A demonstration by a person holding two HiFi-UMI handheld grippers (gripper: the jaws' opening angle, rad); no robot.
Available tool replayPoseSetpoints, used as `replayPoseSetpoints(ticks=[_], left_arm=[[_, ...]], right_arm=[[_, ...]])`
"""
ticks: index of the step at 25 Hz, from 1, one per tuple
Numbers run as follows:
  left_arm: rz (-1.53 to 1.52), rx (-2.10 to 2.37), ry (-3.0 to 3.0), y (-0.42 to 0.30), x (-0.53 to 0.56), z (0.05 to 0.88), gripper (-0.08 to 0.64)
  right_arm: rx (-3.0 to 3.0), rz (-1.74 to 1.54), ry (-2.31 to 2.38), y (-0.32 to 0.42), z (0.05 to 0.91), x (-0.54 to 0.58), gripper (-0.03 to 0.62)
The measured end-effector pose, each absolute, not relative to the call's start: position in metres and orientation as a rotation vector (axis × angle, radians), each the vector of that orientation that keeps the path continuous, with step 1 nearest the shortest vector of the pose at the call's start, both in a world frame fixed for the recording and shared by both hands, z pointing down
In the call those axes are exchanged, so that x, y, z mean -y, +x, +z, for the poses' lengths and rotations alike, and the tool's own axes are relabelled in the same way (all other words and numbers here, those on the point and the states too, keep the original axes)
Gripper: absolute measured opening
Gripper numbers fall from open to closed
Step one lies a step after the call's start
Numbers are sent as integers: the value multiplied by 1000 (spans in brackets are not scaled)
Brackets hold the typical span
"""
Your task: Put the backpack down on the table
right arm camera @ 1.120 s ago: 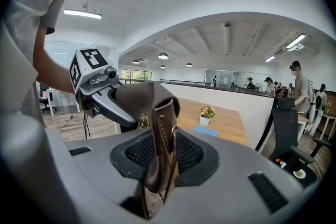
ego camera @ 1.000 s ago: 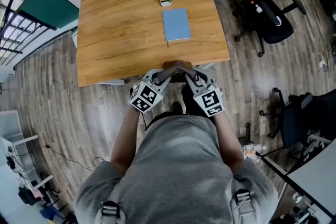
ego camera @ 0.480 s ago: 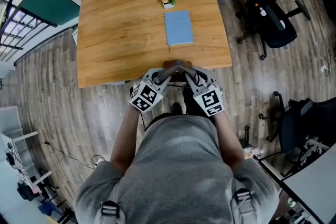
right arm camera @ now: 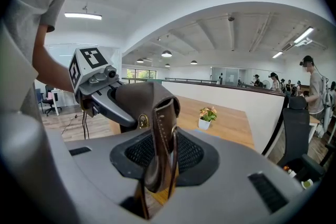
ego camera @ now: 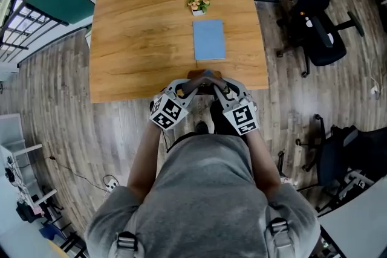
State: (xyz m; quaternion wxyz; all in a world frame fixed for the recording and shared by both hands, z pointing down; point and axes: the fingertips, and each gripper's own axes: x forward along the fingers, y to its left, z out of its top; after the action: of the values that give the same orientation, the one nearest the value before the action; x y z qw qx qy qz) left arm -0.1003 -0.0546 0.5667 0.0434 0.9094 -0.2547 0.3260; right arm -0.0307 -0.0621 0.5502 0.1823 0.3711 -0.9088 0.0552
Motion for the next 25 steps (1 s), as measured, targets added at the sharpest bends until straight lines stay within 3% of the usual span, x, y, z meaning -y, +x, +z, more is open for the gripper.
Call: replayPoseSetpoints(ticks=[25], left_arm=[[1062, 846, 2657, -80, 153, 593, 78]], right_arm=[[2579, 160, 821, -12, 573, 170, 103]])
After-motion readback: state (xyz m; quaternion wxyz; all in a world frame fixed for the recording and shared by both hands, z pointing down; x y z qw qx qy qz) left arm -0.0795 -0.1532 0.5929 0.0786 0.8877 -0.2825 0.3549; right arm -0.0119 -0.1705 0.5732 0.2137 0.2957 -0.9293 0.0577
